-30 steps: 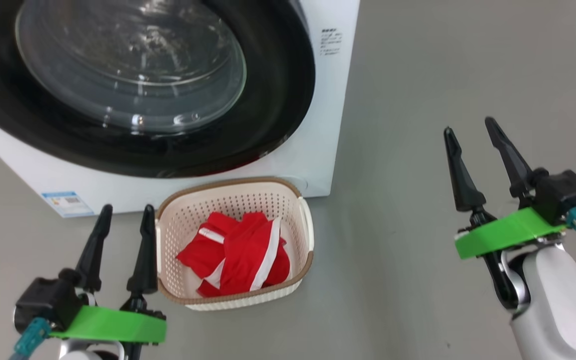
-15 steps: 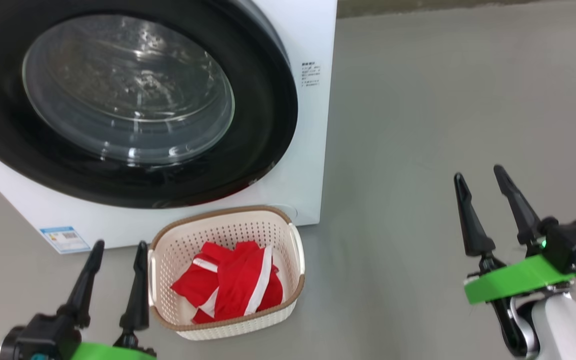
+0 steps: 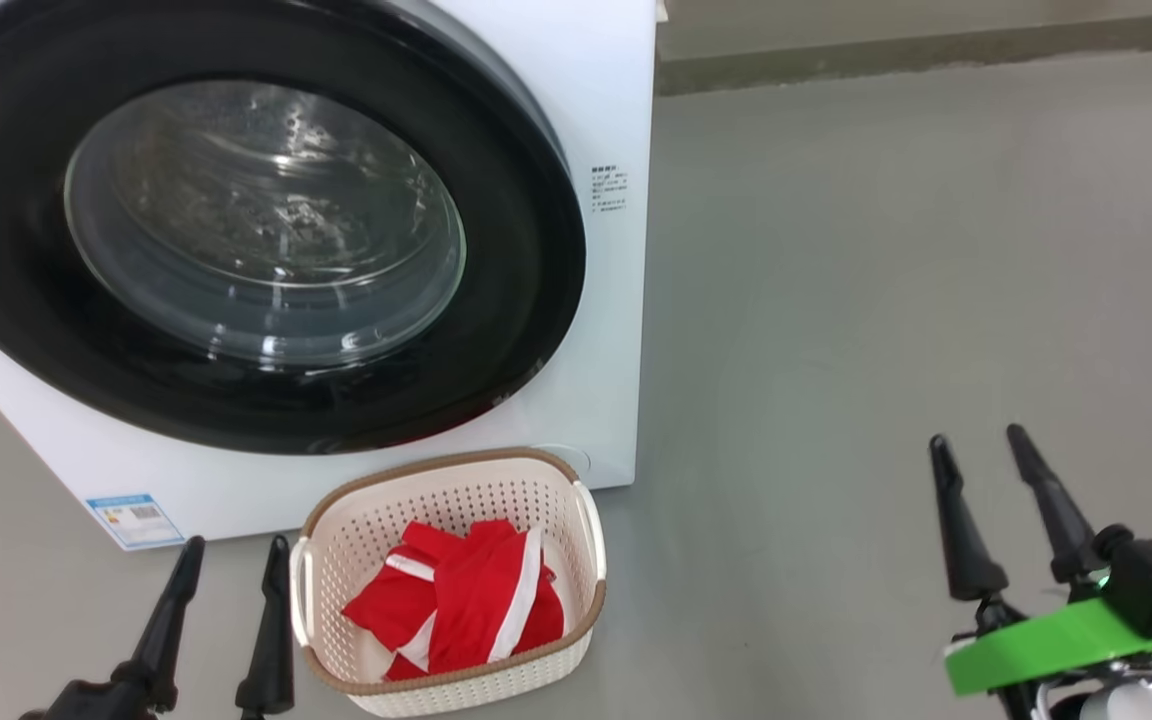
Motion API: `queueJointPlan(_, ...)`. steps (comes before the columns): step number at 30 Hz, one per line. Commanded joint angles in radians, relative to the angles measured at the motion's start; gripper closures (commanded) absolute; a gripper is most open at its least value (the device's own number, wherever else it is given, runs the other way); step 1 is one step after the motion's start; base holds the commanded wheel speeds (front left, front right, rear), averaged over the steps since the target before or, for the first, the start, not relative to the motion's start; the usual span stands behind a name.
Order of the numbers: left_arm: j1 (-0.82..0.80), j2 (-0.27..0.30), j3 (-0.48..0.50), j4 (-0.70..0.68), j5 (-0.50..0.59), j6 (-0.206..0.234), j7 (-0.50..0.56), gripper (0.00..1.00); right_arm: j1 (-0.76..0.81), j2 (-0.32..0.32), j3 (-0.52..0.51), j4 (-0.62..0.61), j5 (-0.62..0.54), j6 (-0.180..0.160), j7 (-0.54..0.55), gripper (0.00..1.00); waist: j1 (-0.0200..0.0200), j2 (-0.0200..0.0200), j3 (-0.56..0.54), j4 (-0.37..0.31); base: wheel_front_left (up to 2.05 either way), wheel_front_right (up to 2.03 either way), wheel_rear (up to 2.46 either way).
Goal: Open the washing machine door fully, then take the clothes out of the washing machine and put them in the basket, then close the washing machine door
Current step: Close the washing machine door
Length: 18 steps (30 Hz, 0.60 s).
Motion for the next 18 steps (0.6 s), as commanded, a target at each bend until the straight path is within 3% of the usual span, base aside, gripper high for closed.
queueJointPlan(1, -0.011, 0.01, 0.038, -0.025, 0.003, -0.005, -0.008, 0.0, -0.004, -0.015, 0.037, -0.041, -0.002, -0.001, -0.006, 0.0, 0.0, 0.0, -0.011, -0.002, 0.0, 0.0, 0.0)
queueJointPlan(18, 0.043, 0.009, 0.05, -0.058, 0.03, -0.005, -0.008, 0.0, 0.083, -0.036, 0.071, -0.108, -0.004, -0.001, -0.006, 0.0, 0.0, 0.0, -0.049, 0.002, 0.0, 0.0, 0.0)
